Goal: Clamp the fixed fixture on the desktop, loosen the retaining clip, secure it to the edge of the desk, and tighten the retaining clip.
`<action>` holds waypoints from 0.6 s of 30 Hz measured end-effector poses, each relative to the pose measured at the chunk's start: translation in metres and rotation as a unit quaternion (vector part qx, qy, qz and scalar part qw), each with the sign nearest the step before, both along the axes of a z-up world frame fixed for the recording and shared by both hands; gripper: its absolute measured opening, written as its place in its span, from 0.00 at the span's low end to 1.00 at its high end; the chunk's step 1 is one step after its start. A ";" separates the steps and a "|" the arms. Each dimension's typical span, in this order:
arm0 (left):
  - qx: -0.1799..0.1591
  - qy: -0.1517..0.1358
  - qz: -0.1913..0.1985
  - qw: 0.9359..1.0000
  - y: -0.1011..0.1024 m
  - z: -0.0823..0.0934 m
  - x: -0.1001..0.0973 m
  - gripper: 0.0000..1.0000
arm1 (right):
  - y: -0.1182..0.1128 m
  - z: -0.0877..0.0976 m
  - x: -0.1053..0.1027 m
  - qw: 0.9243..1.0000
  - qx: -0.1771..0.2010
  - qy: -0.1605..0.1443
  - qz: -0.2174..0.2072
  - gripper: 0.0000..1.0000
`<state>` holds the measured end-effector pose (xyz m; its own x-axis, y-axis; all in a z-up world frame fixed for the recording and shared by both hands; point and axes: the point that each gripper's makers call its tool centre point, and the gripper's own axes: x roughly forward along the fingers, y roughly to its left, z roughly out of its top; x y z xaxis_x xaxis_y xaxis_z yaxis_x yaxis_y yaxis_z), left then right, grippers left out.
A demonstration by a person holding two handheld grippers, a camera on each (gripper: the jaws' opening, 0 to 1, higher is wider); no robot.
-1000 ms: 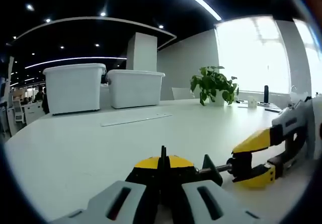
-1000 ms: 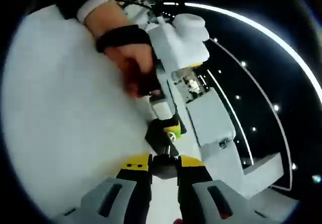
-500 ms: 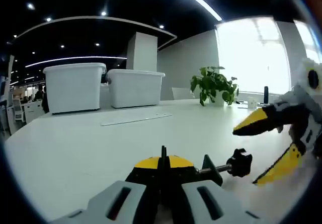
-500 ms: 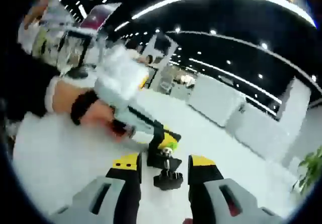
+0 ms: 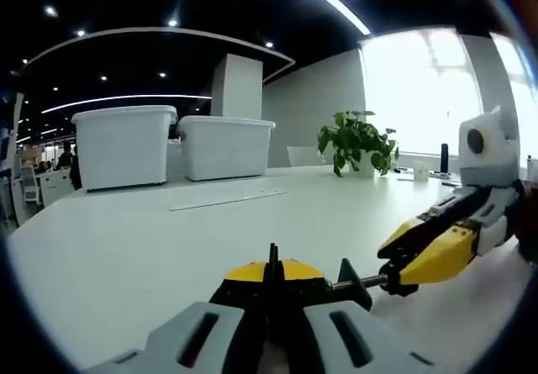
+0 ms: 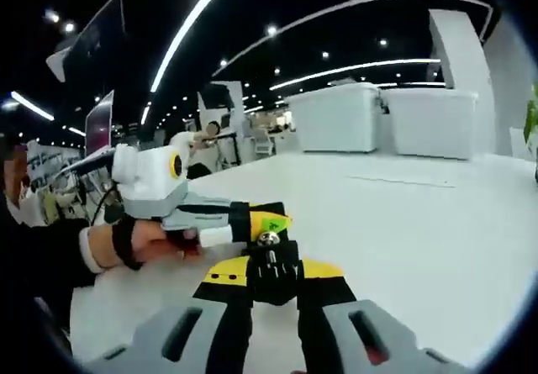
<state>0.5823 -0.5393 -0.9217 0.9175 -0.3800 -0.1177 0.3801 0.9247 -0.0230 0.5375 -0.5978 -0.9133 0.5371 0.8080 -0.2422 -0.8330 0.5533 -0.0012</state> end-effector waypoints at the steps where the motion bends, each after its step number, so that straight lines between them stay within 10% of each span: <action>1: 0.000 0.000 0.000 1.000 0.000 0.000 0.000 0.04 | 0.001 0.000 0.000 1.000 -0.016 -0.017 0.003 0.17; 7: 0.001 0.000 0.001 1.000 0.001 0.000 0.001 0.04 | 0.009 0.000 -0.011 0.969 -0.145 -0.194 0.048 0.16; 14: 0.001 0.000 0.001 1.000 0.002 0.000 0.000 0.04 | 0.014 -0.005 -0.022 0.894 -0.269 -0.351 0.071 0.16; 18: 0.000 0.000 0.001 1.000 0.002 0.000 0.000 0.04 | 0.016 -0.010 -0.027 0.824 -0.341 -0.445 0.085 0.16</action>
<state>0.5823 -0.5369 -0.9218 0.9182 -0.3783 -0.1176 0.3783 0.9254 -0.0230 0.5104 -0.5820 -0.9234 0.6399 0.7291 -0.2428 -0.4008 0.0471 -0.9150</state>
